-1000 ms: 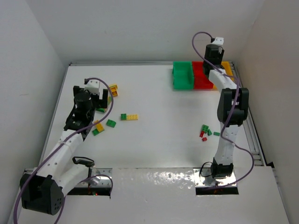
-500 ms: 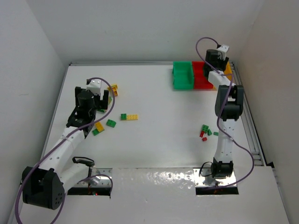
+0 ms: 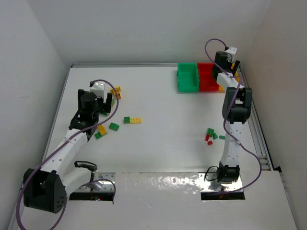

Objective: Sort the legos into containers by color

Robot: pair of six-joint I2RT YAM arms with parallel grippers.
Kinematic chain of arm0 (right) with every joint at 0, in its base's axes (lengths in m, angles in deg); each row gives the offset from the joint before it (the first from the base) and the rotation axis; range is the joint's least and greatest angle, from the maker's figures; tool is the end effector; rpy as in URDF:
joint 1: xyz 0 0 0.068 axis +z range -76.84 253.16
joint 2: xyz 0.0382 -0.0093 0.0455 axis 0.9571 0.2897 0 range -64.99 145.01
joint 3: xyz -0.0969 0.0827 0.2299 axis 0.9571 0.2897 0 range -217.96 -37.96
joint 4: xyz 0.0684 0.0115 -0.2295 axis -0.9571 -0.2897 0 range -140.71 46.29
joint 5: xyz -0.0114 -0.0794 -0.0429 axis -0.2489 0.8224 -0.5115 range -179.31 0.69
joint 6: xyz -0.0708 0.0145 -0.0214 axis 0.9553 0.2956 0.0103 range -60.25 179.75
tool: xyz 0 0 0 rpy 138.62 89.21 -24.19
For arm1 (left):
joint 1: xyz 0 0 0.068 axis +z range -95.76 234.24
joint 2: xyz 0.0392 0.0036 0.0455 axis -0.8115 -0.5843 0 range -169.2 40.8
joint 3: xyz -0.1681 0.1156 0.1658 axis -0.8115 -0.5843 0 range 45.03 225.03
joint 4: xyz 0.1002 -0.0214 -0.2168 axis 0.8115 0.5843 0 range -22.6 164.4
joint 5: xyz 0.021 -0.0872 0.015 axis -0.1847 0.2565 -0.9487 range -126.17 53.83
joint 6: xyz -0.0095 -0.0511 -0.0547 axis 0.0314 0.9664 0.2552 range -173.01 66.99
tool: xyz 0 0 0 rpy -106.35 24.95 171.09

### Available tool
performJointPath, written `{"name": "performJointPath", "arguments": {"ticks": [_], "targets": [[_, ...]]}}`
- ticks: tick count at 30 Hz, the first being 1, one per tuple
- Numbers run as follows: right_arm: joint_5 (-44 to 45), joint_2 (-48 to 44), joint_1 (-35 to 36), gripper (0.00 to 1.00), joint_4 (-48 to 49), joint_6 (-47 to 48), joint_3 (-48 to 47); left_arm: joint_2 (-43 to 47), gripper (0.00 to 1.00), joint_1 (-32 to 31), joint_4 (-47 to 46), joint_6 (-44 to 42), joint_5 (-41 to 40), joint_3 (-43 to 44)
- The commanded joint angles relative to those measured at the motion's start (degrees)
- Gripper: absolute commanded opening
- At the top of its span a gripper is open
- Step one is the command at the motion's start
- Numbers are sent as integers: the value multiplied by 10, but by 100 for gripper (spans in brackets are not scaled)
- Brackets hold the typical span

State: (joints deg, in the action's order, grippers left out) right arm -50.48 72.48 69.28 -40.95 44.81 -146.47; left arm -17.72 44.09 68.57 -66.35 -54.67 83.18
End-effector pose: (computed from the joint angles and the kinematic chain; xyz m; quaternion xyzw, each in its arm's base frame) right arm 0.5369 -0.0764 0.1756 0.3043 0.7612 -0.2328 0.5233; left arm 0.2410 -0.0227 0.2595 0.0776 0.8173 0.1483 0.5513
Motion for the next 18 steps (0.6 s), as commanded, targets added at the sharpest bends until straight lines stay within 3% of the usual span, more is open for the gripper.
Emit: {"name": "performJointPath", "arguments": {"ticks": [1,5,10,15,18], "targets": [[-27,-47,5,86,31,13,17,1,100,-4,-17,-5,-4,20],[-112,-97,12,86,59,32,72,3,100,-4,-20,-2,1,18],[-210,-212,56,86,153,103,223,12,100,-4,-28,2,9,13],[-160,-251,70,89,89,61,235,24,100,-5,-28,4,24,10],[-202,-281,79,83,38,72,252,34,100,-5,-27,4,25,4]]}}
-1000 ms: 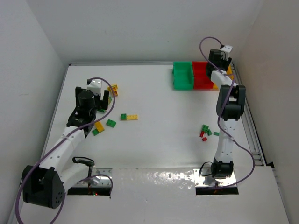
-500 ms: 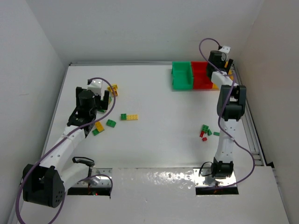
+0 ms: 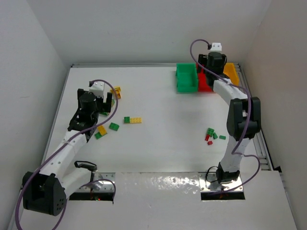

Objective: Sort the legos into containers by color

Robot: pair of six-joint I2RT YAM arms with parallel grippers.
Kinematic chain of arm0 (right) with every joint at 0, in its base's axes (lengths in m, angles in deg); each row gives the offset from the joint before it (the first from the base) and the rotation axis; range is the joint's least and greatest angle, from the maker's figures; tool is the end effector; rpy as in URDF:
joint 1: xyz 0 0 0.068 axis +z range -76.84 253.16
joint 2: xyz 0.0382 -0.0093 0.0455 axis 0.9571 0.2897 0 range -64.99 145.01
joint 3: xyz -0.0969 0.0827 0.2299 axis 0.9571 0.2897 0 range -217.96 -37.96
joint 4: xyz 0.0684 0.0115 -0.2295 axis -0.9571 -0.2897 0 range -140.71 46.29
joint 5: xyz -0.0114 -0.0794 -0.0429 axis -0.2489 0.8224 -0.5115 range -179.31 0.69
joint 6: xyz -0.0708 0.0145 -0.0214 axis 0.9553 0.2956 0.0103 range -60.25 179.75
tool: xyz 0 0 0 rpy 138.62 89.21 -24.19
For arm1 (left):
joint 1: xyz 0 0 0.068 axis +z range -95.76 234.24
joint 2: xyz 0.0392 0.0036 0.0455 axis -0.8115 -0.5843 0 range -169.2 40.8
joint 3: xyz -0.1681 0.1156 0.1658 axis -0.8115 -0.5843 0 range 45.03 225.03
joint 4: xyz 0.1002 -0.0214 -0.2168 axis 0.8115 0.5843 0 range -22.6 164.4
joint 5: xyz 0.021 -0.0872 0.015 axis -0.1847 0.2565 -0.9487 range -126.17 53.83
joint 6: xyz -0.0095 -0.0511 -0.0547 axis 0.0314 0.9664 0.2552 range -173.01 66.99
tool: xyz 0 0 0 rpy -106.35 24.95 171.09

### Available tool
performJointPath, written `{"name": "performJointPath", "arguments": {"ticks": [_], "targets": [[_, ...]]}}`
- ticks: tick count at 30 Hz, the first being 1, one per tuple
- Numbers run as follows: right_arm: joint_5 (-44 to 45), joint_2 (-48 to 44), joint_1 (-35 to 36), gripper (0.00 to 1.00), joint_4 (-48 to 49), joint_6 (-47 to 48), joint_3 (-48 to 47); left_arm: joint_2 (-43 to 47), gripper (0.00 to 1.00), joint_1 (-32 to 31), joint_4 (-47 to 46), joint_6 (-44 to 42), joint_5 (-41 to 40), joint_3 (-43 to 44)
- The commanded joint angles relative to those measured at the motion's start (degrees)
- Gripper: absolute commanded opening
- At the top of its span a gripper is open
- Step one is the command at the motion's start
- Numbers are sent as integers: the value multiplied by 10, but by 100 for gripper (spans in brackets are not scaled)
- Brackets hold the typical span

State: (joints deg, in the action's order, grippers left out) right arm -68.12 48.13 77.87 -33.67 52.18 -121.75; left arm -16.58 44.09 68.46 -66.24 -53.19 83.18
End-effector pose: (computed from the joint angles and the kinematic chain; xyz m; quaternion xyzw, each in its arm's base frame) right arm 0.4684 0.0155 0.2465 0.1264 0.7987 -0.0882 0.5816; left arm 0.2384 -0.0238 0.2639 0.0816 0.8118 0.1366 0.5618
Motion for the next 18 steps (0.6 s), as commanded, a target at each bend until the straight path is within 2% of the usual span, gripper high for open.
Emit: {"name": "performJointPath", "arguments": {"ticks": [1,2,5,7,8,11,14,15,18], "targets": [[-73,-72,-1,82,-45,20,24,25,100,-5,-28,4,10,0],[-95,-92,8,80,-58,27,66,27,100,-5,-30,7,9,-3],[-205,-172,12,74,-237,8,115,41,100,-6,-36,21,6,-17],[-209,-206,12,68,-314,-61,149,54,100,-6,-42,36,7,-36],[-210,-235,10,58,-381,-79,164,63,100,-7,-44,42,12,-43],[-204,-298,11,46,-437,-159,252,69,100,-7,-57,61,25,-69],[-179,-332,10,46,-428,-205,342,55,100,-7,-72,70,42,-77],[-176,-344,9,53,-420,-231,360,50,100,-7,-82,72,44,-74],[-142,-338,10,55,-407,-267,390,31,100,-7,-91,78,45,-63]]}}
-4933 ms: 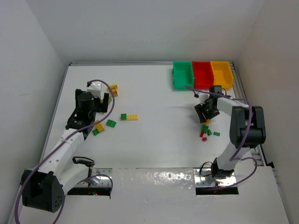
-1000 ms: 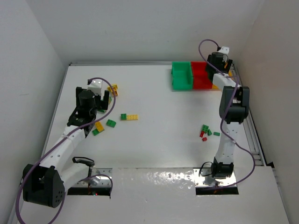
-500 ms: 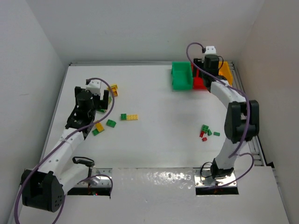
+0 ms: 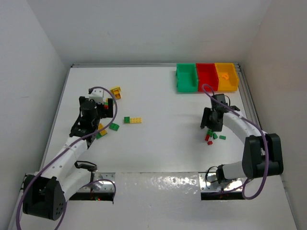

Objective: Sort the legos into containers by color

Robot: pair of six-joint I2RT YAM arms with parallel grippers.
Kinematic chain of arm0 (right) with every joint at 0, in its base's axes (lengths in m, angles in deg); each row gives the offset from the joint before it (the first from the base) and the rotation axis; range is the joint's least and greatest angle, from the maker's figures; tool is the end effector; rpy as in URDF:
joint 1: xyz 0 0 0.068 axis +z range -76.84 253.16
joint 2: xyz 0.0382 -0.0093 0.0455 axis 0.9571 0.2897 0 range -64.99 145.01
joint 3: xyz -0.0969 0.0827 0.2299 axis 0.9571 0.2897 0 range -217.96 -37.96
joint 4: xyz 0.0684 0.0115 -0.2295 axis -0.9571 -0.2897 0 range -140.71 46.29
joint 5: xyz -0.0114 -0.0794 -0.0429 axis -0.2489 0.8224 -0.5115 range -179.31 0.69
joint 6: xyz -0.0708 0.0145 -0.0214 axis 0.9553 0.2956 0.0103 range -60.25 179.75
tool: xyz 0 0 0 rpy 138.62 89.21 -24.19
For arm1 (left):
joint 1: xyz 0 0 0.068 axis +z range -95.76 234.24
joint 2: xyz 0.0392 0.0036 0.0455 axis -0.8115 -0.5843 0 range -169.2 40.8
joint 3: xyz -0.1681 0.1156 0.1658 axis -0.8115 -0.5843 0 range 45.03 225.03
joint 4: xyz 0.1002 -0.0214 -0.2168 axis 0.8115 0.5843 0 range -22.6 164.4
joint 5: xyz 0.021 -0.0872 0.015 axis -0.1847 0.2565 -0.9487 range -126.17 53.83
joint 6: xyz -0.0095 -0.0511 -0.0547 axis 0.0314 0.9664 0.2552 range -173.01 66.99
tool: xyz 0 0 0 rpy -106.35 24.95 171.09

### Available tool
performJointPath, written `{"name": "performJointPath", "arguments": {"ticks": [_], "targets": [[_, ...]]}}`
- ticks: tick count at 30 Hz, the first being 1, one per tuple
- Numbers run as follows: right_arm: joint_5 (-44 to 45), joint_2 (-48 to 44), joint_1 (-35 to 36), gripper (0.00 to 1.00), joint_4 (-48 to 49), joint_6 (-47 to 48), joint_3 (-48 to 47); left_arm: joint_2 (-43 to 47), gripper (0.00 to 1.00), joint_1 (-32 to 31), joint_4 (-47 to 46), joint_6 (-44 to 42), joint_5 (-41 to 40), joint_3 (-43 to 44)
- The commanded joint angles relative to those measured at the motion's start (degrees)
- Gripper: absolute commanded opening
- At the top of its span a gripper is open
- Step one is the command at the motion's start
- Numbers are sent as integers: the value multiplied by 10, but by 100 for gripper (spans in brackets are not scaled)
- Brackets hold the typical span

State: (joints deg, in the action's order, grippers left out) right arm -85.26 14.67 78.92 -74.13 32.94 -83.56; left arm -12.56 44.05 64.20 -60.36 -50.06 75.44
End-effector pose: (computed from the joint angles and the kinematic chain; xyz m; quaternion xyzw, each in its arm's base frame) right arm 0.2502 0.0207 0.1646 0.1858 0.9568 0.0288 0.2216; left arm 0.2231 -0.0247 0.2399 0.0550 0.8130 0.0847 0.5735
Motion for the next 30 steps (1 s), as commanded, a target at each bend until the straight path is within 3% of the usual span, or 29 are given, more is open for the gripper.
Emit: {"name": "performJointPath", "arguments": {"ticks": [1,11,26,30], "targets": [[32,0,0,57,-1,-80,15,-10,100,-6,-47,17,14,16],[103,8,0,50,25,-60,53,1,100,-8,-24,8,4,19],[90,60,0,48,61,-60,40,0,100,-11,-17,-4,-8,32],[94,73,0,42,69,-54,35,0,100,-11,-17,-3,-10,32]]}}
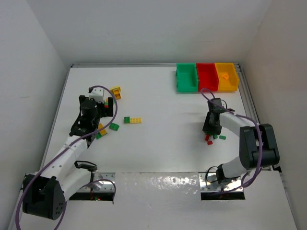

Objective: Sort the legos into containers by color

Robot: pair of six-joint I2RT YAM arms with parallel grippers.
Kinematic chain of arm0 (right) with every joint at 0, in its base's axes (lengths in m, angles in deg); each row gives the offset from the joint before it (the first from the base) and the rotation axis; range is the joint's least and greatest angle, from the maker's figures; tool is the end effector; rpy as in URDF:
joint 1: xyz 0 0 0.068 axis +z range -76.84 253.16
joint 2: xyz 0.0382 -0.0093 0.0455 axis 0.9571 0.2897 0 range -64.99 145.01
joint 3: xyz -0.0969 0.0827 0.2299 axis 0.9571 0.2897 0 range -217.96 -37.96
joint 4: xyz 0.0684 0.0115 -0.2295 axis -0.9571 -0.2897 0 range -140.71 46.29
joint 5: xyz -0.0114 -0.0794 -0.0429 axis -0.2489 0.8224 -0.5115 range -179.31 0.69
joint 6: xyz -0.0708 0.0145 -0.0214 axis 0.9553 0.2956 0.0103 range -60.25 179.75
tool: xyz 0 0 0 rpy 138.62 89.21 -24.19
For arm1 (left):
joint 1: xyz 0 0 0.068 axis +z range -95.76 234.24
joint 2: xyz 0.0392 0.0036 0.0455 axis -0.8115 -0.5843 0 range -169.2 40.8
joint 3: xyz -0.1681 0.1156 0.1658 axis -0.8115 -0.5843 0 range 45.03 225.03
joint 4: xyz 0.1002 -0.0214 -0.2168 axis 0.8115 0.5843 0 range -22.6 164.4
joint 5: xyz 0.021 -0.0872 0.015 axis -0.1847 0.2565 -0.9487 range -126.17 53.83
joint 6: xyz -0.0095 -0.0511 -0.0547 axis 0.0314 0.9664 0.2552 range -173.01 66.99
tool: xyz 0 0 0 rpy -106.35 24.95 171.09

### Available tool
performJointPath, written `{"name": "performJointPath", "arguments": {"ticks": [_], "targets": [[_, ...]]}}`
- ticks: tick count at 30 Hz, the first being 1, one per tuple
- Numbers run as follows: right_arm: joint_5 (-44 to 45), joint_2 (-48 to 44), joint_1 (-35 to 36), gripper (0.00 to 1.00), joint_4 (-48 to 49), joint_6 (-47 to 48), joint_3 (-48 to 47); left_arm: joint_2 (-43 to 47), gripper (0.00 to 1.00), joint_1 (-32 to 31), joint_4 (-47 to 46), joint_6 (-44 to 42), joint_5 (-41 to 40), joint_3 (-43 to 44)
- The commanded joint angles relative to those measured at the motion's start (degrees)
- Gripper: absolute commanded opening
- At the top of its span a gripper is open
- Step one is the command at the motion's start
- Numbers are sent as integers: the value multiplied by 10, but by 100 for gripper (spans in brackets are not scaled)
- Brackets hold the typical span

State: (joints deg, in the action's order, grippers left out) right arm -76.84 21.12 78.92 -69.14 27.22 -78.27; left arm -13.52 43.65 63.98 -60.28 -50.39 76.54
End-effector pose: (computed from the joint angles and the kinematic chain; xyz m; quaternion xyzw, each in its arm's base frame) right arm 0.2443 0.0109 0.1206 0.2443 0.9500 -0.0480 0.1883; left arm 0.2267 -0.0266 0.2438 0.0550 0.8111 0.0844 0.5762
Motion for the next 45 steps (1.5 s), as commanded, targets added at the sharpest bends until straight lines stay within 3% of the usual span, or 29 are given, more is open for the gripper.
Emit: {"name": "performJointPath", "arguments": {"ticks": [1,5,7,9,10,15,19,27,31,37,45], "targets": [[11,13,0,40,19,4,-20,10,100,-7,-15,-5,-6,22],[13,33,0,33,12,11,-32,9,100,-7,-15,-6,-11,22],[17,33,0,19,13,20,-34,9,100,-7,-13,-8,-12,22],[19,32,0,11,14,43,-44,9,100,-7,-12,-8,-16,22],[13,34,0,0,13,54,-61,9,100,-7,-11,-8,-17,22],[8,55,33,0,1,139,-163,4,100,-7,-13,-7,-18,22],[-27,104,57,0,18,184,-323,-5,100,-7,-17,-6,-16,24],[-49,326,57,0,34,201,-651,-3,100,-7,3,-6,-29,29],[-25,430,56,4,34,199,-740,6,100,-7,17,-8,-41,30],[-7,460,55,17,89,179,-750,11,100,-7,24,-6,-44,29],[-30,443,56,59,87,193,-748,6,100,-7,13,-6,-39,25]]}}
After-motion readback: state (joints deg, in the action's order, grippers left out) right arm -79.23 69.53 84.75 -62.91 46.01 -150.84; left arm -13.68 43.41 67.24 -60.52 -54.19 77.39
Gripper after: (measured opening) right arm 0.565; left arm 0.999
